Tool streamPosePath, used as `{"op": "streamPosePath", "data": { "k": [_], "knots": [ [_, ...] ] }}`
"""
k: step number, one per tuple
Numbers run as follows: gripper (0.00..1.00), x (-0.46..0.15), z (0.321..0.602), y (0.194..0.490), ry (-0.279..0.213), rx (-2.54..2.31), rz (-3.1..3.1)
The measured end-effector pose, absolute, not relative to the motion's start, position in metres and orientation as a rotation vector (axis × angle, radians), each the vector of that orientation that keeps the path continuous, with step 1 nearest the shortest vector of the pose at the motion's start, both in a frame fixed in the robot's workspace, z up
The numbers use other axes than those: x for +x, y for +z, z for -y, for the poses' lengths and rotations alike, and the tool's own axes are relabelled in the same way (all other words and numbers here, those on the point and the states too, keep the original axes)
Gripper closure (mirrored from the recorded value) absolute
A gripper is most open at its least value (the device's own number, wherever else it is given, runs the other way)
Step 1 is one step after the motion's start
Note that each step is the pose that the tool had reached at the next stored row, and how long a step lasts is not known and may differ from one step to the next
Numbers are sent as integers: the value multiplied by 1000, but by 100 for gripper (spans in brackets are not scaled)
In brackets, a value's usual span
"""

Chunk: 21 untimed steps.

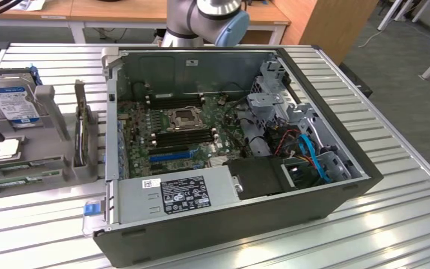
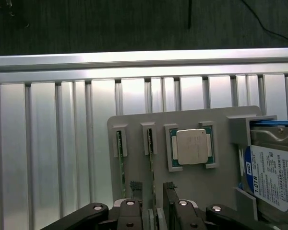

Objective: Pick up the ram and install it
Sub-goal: 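Pick up the ram and move it above insertion slot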

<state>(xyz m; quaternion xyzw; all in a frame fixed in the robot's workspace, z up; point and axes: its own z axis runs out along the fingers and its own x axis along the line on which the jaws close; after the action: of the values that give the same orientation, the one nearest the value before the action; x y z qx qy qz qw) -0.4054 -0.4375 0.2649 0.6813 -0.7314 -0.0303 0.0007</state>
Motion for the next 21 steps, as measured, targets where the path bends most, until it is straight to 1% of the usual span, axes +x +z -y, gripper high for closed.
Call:
{"op": "streamPosePath", "data": {
  "k": [14, 21],
  "knots": [
    [69, -405, 453, 265, -95, 2139, 2297],
    [69, -405, 454, 265, -95, 2139, 2297]
  ]
}}
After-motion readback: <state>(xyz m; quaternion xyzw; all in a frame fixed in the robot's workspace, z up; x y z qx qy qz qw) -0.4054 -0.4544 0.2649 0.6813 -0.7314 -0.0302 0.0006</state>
